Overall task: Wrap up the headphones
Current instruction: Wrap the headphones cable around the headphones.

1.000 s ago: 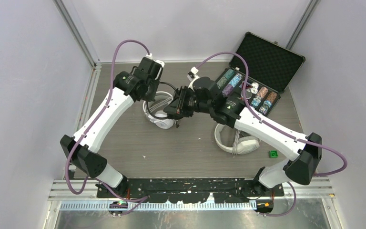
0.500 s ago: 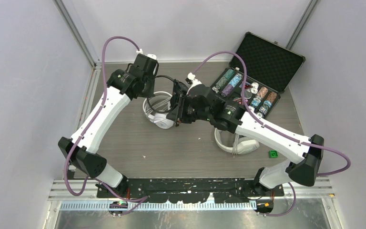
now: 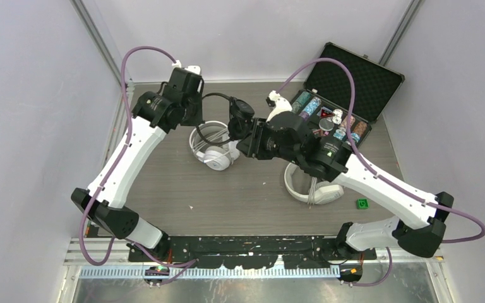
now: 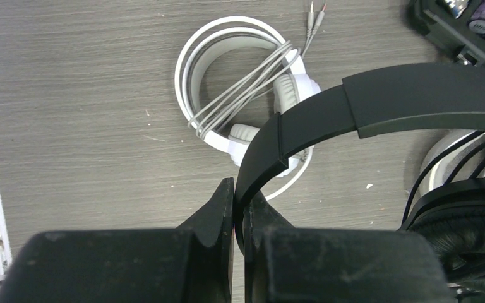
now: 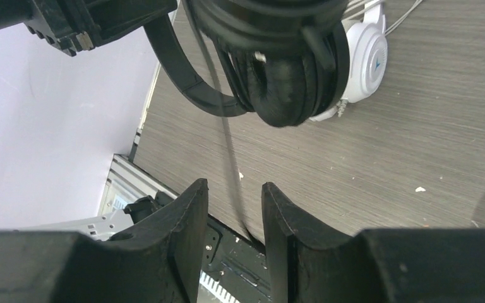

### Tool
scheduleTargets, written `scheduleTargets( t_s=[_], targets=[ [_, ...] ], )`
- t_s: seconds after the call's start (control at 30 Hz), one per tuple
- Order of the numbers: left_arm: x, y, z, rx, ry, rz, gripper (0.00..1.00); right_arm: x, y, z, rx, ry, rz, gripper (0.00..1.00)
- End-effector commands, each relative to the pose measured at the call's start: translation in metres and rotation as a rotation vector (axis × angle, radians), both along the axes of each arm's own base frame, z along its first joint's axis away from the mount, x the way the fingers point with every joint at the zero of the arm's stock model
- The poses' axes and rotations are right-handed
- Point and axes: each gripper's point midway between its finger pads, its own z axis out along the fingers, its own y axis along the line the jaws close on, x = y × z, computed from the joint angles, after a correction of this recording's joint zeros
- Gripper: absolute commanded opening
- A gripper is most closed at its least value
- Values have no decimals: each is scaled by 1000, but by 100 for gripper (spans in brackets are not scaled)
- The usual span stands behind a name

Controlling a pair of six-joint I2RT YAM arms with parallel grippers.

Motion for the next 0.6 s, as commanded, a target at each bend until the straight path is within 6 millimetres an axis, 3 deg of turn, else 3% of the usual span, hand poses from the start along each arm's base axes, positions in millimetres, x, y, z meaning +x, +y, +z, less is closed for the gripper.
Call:
scheduleTargets(
  t_s=[0.0,0.03,0.1,0.2,0.3,0.4,0.57],
  targets=[
    [5,-8,48,-158,-131,35,0,2,-14,23,-12,-108,-1,41],
    [4,-9,51,-170,-137,37,0,1,-12,25,-3,-122,14,38],
    [3,-12,57,-207,-148,42,0,-1,-6,28,26,-148,49,24],
    [0,-22,69,-302,-173,34,0,0,6,26,89,-187,79,15],
    [-1,-31,80,-387,-188,31,0,8,7,22,107,-223,45,12],
    [0,-29,86,-397,-205,53,0,13,2,19,94,-237,14,9],
    [1,-13,95,-366,-254,111,0,10,-9,38,116,-279,-7,13]
  ],
)
